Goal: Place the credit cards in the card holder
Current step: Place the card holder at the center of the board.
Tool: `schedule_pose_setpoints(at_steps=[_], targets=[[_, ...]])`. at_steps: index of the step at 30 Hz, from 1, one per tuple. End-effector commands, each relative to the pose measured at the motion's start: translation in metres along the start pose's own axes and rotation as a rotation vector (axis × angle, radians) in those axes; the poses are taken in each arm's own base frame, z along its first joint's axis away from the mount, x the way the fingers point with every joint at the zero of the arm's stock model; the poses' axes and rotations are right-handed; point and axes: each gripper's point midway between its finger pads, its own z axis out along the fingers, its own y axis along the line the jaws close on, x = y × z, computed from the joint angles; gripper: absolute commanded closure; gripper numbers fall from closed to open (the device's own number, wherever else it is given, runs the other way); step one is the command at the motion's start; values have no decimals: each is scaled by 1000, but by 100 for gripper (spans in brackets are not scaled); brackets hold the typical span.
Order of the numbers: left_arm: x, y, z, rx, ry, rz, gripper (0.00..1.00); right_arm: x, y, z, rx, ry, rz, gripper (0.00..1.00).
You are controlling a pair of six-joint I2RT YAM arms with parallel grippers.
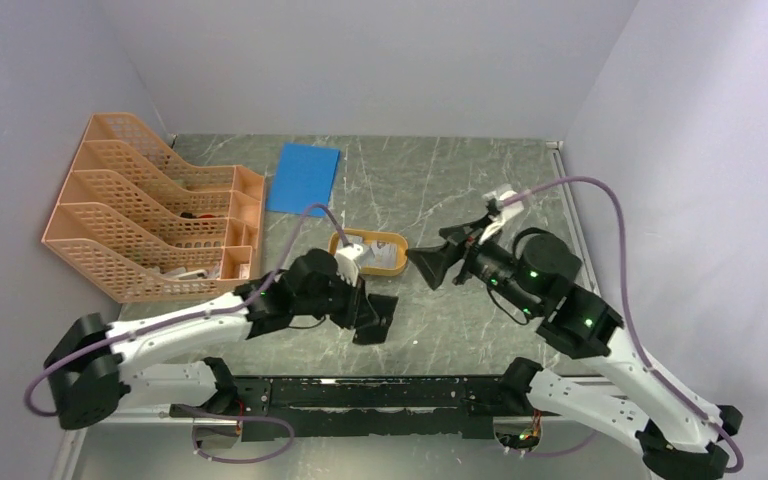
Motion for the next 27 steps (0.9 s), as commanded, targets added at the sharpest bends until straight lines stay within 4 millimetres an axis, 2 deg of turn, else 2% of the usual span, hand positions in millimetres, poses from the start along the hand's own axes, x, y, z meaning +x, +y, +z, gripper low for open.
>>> schedule_pose_setpoints(at_steps=[1, 7, 10, 13, 15, 19, 24, 27], targets=[[17, -23, 23, 161, 45, -19, 95, 17, -8, 23, 48, 27, 58, 11], [36, 26, 47, -51, 76, -34, 95, 32, -7, 32, 45, 53, 107, 11], [50, 59, 52, -204, 113, -50, 95, 40, -17, 34, 107, 70, 138, 10], [70, 86, 48, -327, 169, -72, 93, 47, -34, 35, 224, 83, 190, 8], [74, 101, 44, -398, 171, -75, 81, 50, -50, 36, 329, 86, 218, 7], [77, 116, 35, -478, 161, -77, 54, 59, -71, 35, 473, 96, 257, 6], [74, 125, 24, -550, 151, -75, 30, 62, -87, 32, 584, 79, 289, 5], [64, 128, 14, -599, 123, -72, 20, 60, -93, 28, 626, 63, 303, 4]])
